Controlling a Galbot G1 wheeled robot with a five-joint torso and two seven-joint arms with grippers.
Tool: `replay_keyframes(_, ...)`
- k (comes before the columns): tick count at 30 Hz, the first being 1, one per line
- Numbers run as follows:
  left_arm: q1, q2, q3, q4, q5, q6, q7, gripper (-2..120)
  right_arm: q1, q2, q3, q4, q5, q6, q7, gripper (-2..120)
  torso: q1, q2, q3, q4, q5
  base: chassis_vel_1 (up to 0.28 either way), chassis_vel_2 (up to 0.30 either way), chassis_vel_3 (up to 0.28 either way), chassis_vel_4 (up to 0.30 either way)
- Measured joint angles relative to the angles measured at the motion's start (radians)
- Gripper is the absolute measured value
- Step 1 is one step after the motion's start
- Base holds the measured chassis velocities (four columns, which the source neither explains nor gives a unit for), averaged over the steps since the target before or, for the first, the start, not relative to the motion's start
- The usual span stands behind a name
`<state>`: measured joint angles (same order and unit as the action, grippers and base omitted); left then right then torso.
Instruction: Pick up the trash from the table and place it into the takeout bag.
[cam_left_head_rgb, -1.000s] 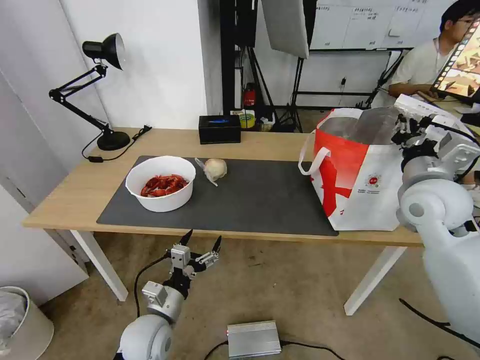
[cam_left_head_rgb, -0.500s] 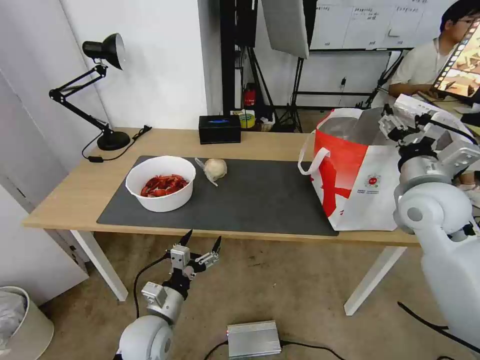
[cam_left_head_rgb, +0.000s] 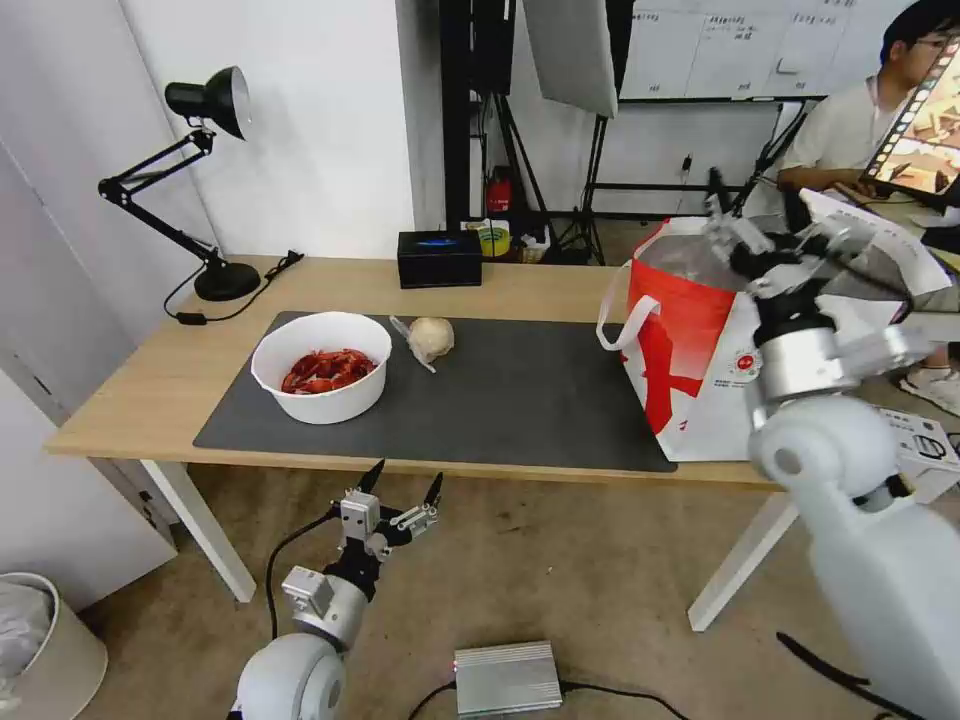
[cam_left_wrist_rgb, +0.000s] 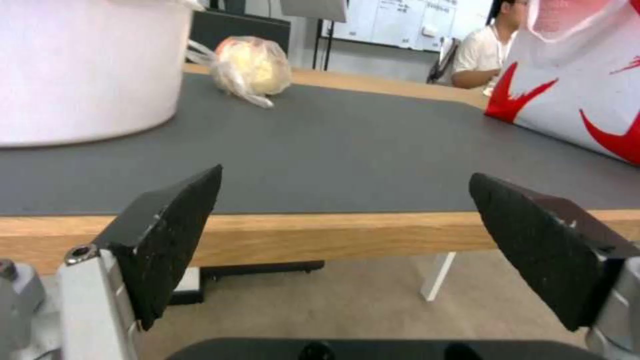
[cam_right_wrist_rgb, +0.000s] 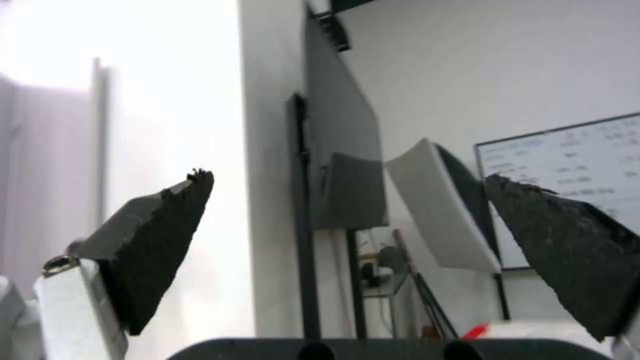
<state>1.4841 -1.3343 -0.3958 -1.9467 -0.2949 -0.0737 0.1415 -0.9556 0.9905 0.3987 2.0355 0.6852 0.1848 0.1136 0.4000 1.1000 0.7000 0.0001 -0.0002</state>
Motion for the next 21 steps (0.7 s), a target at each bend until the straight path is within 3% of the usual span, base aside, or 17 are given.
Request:
replay_keyframes(9,-0.011,-0.001,-0.032,0.001,0.004,-0.011,-0.004,100,-0.207,0.123,-0.035,-0.015,-0.226,0.112,-0.099,100,0.000,0.000,0.000,-0.0002,-0.0001,0.000,0.000,0.000,0.000)
replay_keyframes(21,-0.023,0.001,-0.059,0.010,0.005,-0.018,0.005,100,-0.364,0.250,-0.015,-0.065,-0.408,0.152,-0.078,100,0.000,0.000,0.000,-0.0001,0.0000,0.000,0.000,0.000,0.000)
